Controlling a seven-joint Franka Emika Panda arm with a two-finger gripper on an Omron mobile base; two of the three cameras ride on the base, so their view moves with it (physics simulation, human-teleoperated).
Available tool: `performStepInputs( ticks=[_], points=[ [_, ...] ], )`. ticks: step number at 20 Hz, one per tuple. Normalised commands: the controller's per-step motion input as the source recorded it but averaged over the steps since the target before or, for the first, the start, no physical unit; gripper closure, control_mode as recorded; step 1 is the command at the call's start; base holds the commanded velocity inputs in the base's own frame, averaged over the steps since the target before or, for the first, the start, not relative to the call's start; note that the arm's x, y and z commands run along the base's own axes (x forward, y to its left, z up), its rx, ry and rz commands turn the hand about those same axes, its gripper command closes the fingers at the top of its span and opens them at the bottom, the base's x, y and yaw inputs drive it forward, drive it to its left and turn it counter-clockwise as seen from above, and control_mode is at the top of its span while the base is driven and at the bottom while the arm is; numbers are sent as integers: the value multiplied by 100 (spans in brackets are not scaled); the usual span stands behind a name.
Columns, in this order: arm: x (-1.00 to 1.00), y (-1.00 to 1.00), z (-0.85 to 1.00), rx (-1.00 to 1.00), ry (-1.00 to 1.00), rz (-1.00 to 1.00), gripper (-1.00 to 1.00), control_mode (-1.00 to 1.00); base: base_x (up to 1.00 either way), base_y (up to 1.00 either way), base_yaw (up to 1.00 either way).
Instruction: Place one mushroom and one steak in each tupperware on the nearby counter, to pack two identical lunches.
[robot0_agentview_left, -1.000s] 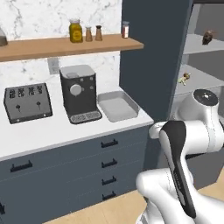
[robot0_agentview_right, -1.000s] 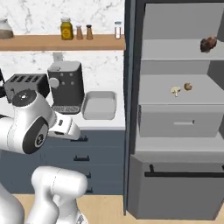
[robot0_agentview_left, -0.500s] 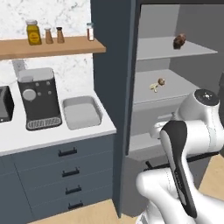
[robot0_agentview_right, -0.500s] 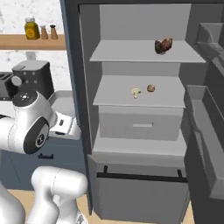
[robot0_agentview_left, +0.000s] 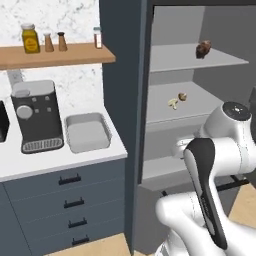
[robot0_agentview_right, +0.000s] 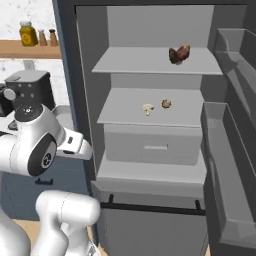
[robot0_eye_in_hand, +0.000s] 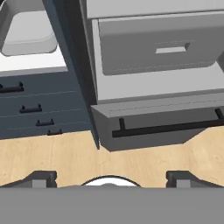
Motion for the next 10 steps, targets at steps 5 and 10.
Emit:
performStepInputs(
  ticks=[5,10],
  points=[
    [0,0,0,0,0,0,-100,100,29,-41,0],
    [0,0,0,0,0,0,-100,100,20,-54,2]
  ],
)
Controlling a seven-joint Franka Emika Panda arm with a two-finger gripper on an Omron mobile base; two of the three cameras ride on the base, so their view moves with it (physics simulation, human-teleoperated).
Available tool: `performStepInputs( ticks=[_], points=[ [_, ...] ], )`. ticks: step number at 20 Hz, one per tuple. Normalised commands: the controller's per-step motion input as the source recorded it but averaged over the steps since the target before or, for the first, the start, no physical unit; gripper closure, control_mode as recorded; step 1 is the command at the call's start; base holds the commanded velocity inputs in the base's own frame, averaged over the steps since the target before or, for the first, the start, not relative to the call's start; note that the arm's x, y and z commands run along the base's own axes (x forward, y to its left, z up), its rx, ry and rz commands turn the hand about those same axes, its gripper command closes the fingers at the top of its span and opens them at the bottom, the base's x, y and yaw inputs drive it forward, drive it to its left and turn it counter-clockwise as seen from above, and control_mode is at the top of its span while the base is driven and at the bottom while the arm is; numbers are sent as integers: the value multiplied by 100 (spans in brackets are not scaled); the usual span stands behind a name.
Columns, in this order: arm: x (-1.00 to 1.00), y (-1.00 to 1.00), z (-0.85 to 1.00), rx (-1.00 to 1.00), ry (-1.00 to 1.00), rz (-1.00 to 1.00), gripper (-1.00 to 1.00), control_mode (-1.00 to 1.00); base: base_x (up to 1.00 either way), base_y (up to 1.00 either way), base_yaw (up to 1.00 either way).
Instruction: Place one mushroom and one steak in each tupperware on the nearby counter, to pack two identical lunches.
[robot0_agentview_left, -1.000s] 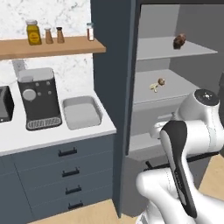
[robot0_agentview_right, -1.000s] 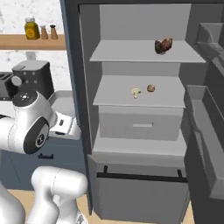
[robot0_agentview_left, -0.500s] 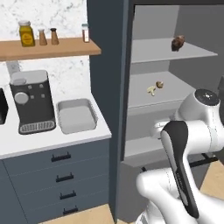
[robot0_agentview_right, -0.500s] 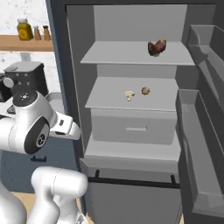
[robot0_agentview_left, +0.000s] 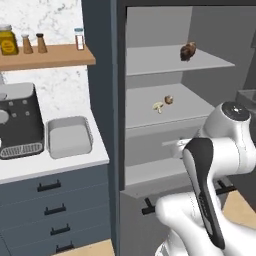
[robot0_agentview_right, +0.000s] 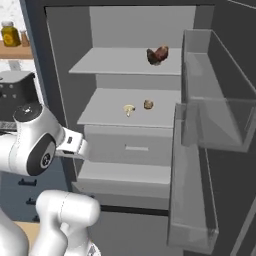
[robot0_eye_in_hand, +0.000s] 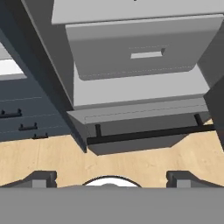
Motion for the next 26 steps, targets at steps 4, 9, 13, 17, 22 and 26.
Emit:
performStepInputs(
  ticks=[4,9,13,17,22,26],
  points=[
    [0,0,0,0,0,0,-100,100,40,-2,1],
    [0,0,0,0,0,0,-100,100,52,-7,0],
    [0,0,0,0,0,0,-100,100,42,-32,1],
    [0,0,0,0,0,0,-100,100,33,-45,4],
    [0,0,0,0,0,0,-100,100,23,-42,4],
    [0,0,0,0,0,0,-100,100,12,-22,0]
  ],
)
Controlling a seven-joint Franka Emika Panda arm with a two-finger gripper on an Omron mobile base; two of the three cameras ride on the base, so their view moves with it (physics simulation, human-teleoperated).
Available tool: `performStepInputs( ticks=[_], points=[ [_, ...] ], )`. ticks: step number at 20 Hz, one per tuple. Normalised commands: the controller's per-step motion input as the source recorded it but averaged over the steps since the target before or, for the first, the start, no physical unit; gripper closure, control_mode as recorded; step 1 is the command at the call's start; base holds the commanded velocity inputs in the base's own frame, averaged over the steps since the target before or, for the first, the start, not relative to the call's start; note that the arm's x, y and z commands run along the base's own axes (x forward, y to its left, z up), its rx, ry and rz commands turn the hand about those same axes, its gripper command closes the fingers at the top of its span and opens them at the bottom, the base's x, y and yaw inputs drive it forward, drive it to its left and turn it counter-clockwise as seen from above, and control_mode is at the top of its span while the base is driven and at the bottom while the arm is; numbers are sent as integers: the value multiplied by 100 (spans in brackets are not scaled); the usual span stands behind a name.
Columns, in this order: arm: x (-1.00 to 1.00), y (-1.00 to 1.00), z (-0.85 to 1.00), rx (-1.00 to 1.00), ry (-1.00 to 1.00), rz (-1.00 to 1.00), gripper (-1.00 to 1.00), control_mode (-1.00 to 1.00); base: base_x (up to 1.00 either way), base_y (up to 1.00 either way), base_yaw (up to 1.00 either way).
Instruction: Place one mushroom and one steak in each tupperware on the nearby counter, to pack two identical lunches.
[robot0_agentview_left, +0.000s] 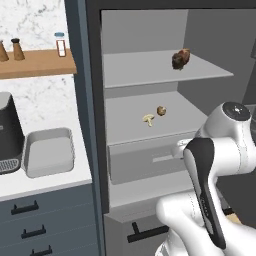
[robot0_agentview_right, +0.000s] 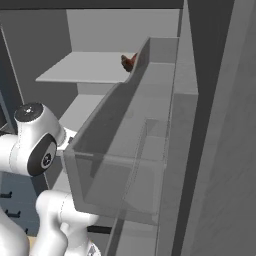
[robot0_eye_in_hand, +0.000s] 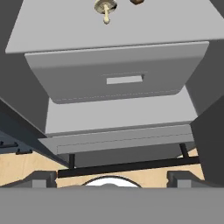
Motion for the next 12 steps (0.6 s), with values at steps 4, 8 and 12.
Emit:
performStepInputs(
  ticks=[4,8,12],
  points=[
    [0,0,0,0,0,0,-100,100,3,0,0],
    [0,0,0,0,0,0,-100,100,2,0,0],
    [0,0,0,0,0,0,-100,100,4,1,0]
  ],
)
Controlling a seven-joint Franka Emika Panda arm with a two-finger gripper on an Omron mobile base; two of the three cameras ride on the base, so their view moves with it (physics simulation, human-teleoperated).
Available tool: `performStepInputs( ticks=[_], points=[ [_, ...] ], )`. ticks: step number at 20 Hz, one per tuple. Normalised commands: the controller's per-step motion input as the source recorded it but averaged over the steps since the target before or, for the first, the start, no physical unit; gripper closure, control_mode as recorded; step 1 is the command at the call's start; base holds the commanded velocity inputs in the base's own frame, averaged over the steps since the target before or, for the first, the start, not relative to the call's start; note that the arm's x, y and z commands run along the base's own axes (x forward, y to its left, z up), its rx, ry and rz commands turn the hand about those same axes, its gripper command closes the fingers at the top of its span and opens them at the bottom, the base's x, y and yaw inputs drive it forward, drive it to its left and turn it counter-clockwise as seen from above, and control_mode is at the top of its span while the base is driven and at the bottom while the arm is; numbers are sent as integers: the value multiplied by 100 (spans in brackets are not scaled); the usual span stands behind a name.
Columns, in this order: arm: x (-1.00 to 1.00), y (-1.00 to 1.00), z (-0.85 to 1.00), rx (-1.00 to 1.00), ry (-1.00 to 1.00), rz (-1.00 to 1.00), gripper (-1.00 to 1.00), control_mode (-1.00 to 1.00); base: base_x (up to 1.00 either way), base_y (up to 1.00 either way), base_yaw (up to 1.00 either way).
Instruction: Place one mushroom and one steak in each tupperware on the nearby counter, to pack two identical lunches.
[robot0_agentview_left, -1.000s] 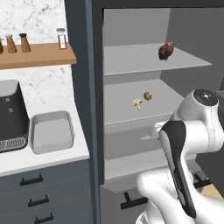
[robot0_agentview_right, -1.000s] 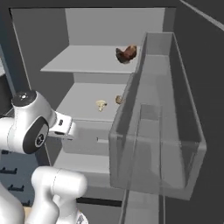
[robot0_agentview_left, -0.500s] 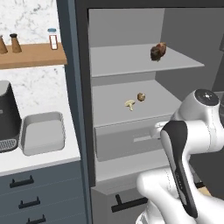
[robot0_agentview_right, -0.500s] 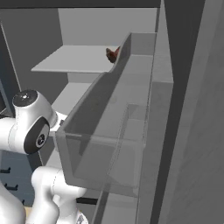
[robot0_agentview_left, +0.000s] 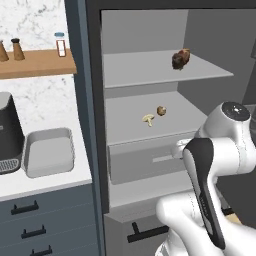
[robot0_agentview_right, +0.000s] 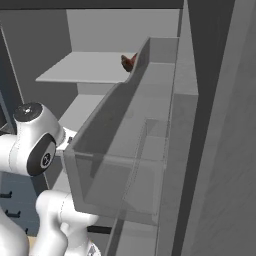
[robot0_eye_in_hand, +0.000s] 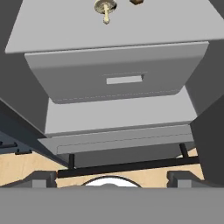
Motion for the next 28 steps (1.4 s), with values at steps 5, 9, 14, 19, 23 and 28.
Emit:
performStepInputs(
  ticks=[5,9,14,19,23,28],
  points=[
    [28,4,0,0,-31,3,-100,-100,0,0,0],
    [43,16,13,0,-31,1,-100,-100,0,0,0],
    [60,6,23,0,-6,0,-100,-100,0,0,0],
    [89,-2,-2,0,4,-5,-100,-100,0,0,0],
    [54,0,-23,0,3,0,-100,-100,0,0,0],
    [36,0,-31,0,0,0,-100,-100,0,0,0]
  ],
)
